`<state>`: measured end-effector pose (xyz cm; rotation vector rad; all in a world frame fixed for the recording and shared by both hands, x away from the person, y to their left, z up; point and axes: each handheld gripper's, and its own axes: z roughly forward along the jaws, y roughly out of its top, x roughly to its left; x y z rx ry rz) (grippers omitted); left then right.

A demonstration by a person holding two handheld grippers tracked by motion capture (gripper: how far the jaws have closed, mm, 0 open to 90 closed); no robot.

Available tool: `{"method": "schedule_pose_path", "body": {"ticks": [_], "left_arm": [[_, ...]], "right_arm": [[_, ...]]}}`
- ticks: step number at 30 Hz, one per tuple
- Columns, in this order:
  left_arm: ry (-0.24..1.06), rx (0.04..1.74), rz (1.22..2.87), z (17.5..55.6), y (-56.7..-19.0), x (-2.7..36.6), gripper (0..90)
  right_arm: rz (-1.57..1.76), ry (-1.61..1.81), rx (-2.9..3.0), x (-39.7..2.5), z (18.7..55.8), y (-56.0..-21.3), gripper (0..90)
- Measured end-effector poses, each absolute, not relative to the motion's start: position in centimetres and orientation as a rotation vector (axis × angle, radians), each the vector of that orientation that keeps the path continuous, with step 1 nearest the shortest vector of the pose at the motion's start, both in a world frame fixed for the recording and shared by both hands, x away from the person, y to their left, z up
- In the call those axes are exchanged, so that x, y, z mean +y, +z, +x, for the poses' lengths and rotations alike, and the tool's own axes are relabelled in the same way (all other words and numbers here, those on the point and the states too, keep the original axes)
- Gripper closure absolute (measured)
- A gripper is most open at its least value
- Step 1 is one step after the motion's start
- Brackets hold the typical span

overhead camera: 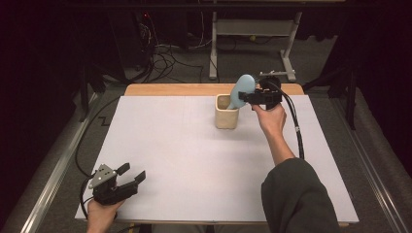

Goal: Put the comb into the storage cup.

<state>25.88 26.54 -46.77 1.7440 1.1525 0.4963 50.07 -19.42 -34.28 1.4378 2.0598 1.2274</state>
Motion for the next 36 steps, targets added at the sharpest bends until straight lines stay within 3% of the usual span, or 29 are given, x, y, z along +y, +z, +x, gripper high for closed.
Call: {"method": "schedule_pose_path", "body": {"ticks": [36], "left_arm": [[0.494, 1.156, 1.751, 26.0, -46.8, 26.4, 29.4]], "right_arm": [[1.249, 1.266, 2.040, -21.0, 45.2, -34.1, 26.5]]}}
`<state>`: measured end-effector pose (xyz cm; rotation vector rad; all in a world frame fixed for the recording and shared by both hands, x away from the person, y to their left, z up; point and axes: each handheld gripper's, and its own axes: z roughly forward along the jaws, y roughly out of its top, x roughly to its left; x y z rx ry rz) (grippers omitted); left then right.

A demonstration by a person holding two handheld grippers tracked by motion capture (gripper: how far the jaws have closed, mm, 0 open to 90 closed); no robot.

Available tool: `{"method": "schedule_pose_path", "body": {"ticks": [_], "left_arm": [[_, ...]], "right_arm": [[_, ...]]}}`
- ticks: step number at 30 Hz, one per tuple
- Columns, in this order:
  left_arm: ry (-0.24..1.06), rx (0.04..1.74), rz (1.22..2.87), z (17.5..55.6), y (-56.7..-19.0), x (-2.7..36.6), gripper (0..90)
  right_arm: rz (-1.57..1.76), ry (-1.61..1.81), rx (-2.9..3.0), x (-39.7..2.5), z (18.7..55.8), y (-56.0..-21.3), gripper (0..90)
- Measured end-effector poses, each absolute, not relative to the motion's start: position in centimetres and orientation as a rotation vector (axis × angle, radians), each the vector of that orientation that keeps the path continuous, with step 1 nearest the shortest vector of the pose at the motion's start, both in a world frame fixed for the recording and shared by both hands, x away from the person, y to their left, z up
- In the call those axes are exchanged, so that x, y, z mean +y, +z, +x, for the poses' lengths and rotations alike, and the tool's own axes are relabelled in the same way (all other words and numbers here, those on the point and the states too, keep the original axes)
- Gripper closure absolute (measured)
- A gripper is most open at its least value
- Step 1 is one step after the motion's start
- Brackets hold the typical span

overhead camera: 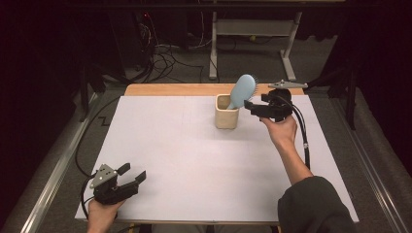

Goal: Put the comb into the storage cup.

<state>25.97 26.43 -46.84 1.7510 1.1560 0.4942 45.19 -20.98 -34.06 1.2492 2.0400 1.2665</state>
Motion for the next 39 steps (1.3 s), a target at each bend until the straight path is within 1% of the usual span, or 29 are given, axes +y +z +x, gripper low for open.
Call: {"method": "schedule_pose_path", "body": {"ticks": [39], "left_arm": [[0.497, 1.158, 1.751, 26.0, -46.8, 26.4, 29.2]], "right_arm": [[1.170, 1.330, 1.999, -22.7, 40.8, -34.6, 25.9]]}}
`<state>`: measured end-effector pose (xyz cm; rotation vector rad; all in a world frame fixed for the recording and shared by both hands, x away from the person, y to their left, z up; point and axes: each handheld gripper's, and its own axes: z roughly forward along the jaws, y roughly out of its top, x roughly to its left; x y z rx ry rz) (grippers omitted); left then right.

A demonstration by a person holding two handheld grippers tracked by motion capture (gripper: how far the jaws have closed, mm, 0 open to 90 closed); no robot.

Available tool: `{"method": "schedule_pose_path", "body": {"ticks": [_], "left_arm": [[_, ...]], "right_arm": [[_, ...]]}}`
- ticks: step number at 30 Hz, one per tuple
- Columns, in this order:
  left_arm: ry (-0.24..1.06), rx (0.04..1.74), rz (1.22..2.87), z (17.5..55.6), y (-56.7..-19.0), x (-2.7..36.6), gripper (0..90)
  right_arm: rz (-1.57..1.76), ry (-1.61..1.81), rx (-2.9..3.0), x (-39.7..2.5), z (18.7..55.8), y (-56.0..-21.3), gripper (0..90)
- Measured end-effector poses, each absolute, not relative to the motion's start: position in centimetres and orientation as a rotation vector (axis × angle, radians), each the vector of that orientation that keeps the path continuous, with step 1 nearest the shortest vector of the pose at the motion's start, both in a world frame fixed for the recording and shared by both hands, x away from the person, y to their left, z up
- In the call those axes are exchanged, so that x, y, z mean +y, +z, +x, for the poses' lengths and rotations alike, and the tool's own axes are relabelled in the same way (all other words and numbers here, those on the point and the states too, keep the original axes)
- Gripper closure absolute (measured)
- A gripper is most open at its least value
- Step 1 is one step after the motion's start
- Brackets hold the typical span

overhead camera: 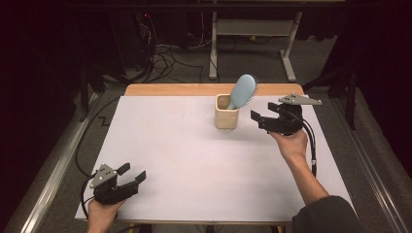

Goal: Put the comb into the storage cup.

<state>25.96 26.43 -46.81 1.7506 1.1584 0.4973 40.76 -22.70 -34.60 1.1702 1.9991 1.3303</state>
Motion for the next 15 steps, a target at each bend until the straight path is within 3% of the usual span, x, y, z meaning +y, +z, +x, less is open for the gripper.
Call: {"method": "schedule_pose_path", "body": {"ticks": [15], "left_arm": [[0.498, 1.158, 1.748, 25.9, -46.8, 26.5, 29.1]], "right_arm": [[1.152, 1.356, 1.980, -23.4, 39.4, -34.5, 25.7]]}}
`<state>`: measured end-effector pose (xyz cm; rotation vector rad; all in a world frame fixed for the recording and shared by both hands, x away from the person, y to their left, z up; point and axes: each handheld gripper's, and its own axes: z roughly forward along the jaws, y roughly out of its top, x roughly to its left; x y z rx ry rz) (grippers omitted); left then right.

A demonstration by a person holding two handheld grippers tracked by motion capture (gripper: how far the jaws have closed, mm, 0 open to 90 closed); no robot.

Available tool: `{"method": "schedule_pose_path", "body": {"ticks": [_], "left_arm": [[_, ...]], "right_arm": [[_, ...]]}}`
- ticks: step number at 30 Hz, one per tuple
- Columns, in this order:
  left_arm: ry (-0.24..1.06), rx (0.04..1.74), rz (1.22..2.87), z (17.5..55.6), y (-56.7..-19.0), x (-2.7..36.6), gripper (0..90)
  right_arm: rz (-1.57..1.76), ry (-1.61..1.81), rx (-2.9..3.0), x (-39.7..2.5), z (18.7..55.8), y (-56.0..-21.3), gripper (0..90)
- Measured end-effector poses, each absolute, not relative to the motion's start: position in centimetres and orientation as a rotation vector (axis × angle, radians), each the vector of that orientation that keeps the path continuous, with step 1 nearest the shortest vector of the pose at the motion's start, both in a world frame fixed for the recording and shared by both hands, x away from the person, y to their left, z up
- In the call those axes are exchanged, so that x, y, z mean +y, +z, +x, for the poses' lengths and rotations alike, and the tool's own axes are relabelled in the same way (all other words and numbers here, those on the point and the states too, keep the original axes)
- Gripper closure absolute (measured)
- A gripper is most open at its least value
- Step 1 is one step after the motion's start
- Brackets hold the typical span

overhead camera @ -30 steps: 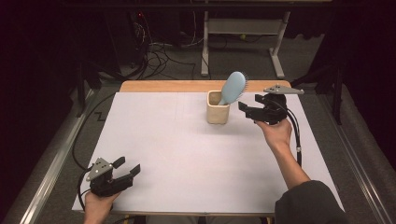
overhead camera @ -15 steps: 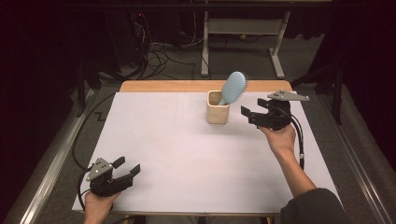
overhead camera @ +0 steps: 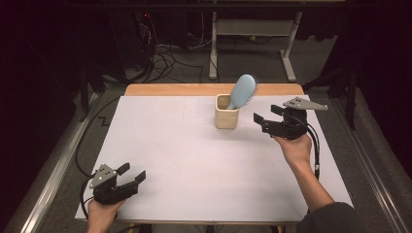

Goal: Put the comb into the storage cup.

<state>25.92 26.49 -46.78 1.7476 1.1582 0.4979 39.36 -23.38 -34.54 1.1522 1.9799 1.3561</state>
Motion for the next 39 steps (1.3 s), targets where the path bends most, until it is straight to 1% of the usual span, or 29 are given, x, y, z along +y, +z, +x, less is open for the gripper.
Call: {"method": "schedule_pose_path", "body": {"ticks": [39], "left_arm": [[0.502, 1.160, 1.741, 25.9, -46.7, 26.6, 29.0]], "right_arm": [[1.134, 1.423, 1.935, -25.2, 36.5, -34.1, 25.4]]}}
